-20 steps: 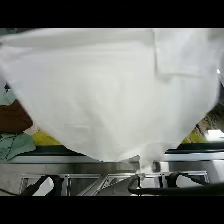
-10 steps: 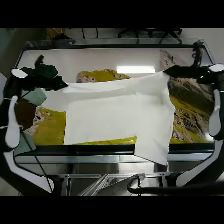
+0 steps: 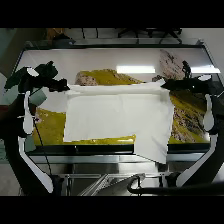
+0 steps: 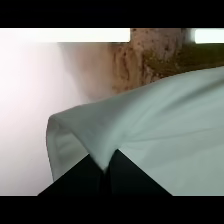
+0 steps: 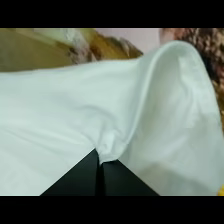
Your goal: Fold the shirts.
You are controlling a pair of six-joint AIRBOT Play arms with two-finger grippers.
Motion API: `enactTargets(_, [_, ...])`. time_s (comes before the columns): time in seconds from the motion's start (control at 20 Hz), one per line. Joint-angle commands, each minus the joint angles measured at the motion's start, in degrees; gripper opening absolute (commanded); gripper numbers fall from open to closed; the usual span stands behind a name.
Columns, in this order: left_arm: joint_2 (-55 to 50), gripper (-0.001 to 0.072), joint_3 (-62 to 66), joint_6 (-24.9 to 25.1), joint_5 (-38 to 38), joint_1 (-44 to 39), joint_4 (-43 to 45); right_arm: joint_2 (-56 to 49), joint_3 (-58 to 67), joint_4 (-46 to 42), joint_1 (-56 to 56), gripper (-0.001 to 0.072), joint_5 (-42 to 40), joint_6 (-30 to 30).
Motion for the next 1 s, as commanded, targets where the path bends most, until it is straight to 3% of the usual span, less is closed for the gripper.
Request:
enactTargets(0.0, [-0.68,0.0012,-1.33,-0.81,0.0,-0.02,4.2,-0.09,-0.17,-10.6,0.37,0.0012,3.8,2.99])
enactTargets(0.3, [-0.59,0.0017,-3.61,0.28,1.81,-1.86,4.15,-0.35,-0.39,-11.87,2.71,0.0037,4.15,2.99])
enactTargets(0.35, [-0.37,0.0019,-3.37,0.17,1.14,-2.1,4.17,-0.22,-0.37,-11.85,2.99,0.0183,4.15,3.02])
enactTargets(0.4, [-0.33,0.0233,-2.43,0.15,-1.27,-2.05,4.24,0.26,-0.35,-11.87,3.04,0.0281,4.55,3.74])
enactTargets(0.45, [-0.33,0.0569,-0.7,-1.36,-4.72,-1.62,4.7,1.38,-0.33,-11.93,3.02,0.0296,5.51,4.39])
enactTargets(0.5, [-0.2,0.0614,1.92,-4.66,-9.81,-0.74,6.88,3.5,-0.26,-12.61,2.73,0.0302,6.62,5.18])
enactTargets(0.55, [0.2,0.0613,4.7,-6.34,-15.65,0.37,8.72,6.25,-0.26,-14.64,1.95,0.0327,7.21,7.82])
enactTargets(0.6, [1.33,0.0614,5.68,-6.86,-19.8,1.6,9.14,9.18,-0.26,-16.87,0.83,0.046,7.8,10.36])
enactTargets(0.65, [3.8,0.0613,4.09,-7.54,-22.32,3.19,8.94,11.98,-0.42,-18.75,-0.52,0.0499,8.81,13.57])
enactTargets(0.8, [14.16,0.0595,-11.04,-7.28,-21.99,7.65,8.44,19.63,-4.94,-19.58,-6.4,0.0491,14.69,16.65])
enactTargets(0.85, [18.01,0.0595,-18.6,-6.75,-21.27,8.98,8.41,22.12,-8.07,-19.65,-8.48,0.0395,16.63,16.59])
enactTargets(0.95, [24.81,0.0595,-34.1,-4.61,-19.08,10.8,8.07,27.43,-15.67,-19.65,-13.18,0.0363,18.12,16.33])
